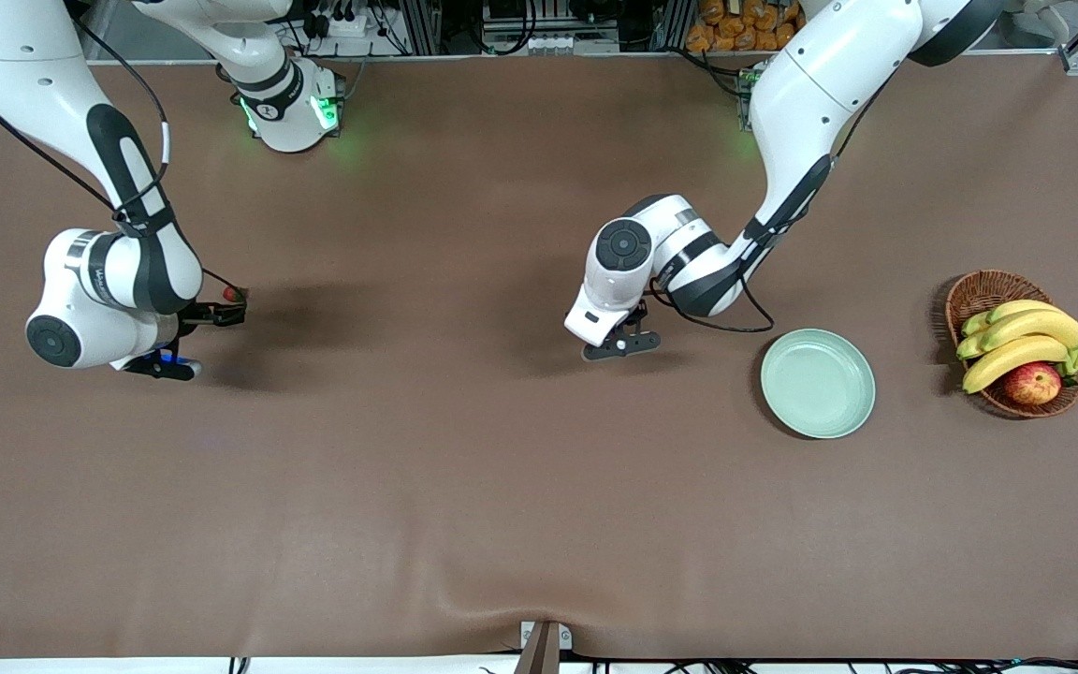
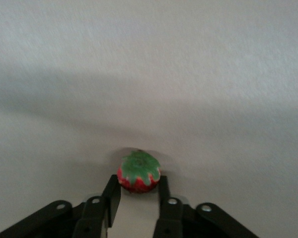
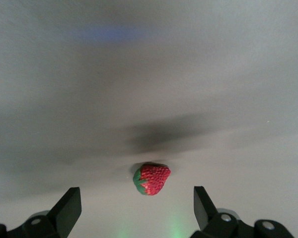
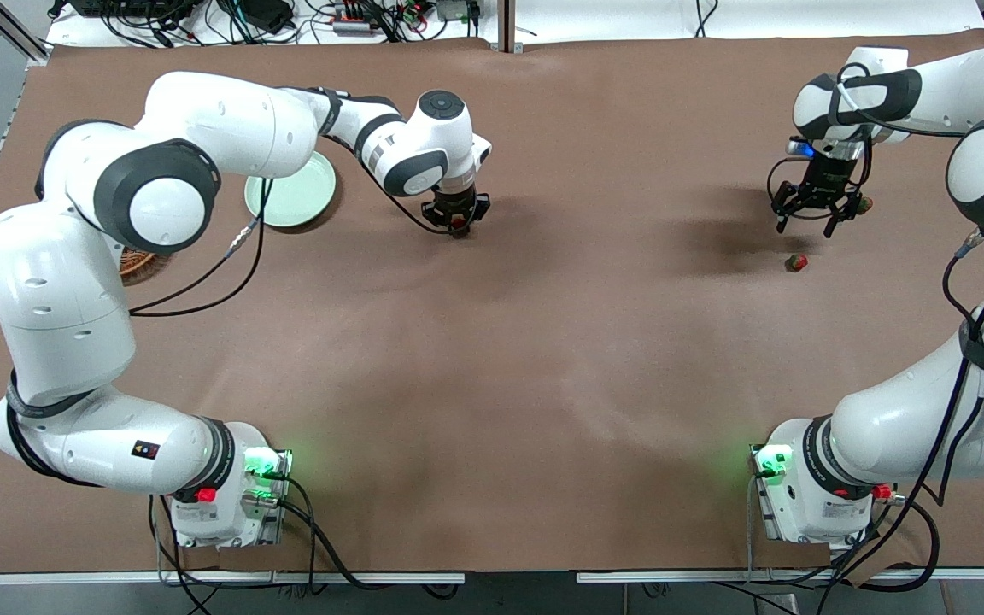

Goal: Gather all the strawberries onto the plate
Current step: 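Place the strawberry on the plate while the right gripper grasps another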

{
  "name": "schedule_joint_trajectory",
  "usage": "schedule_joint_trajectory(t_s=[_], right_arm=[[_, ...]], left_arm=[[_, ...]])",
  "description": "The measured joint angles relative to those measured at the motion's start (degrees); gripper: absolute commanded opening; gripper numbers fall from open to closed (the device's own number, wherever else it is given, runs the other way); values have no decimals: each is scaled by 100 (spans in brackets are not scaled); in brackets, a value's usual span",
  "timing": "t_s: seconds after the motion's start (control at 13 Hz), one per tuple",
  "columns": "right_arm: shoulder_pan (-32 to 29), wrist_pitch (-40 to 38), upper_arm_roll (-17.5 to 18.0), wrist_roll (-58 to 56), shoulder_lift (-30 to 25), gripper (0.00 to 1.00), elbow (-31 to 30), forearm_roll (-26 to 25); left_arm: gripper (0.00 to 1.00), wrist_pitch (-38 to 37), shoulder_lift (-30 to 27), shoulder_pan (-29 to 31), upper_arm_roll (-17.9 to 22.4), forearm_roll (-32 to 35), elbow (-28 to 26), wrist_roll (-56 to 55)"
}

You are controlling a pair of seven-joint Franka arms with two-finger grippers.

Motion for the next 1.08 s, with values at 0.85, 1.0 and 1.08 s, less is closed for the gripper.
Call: schedule_joint_trajectory(t_s=[0.85,1.0,1.08], right_arm=[[-2,371,-93,-172,296,42,-332,-10],[-2,284,-94,-179,297,39,-331,-11],[-2,253,-95,-181,297,34,-331,-11]], left_arm=[[0,-1002,-588,2054,-498,532,260,2244],[0,-1461,-702,2705,-819,532,227,2927],[0,-1595,-726,2978,-906,532,195,3245]])
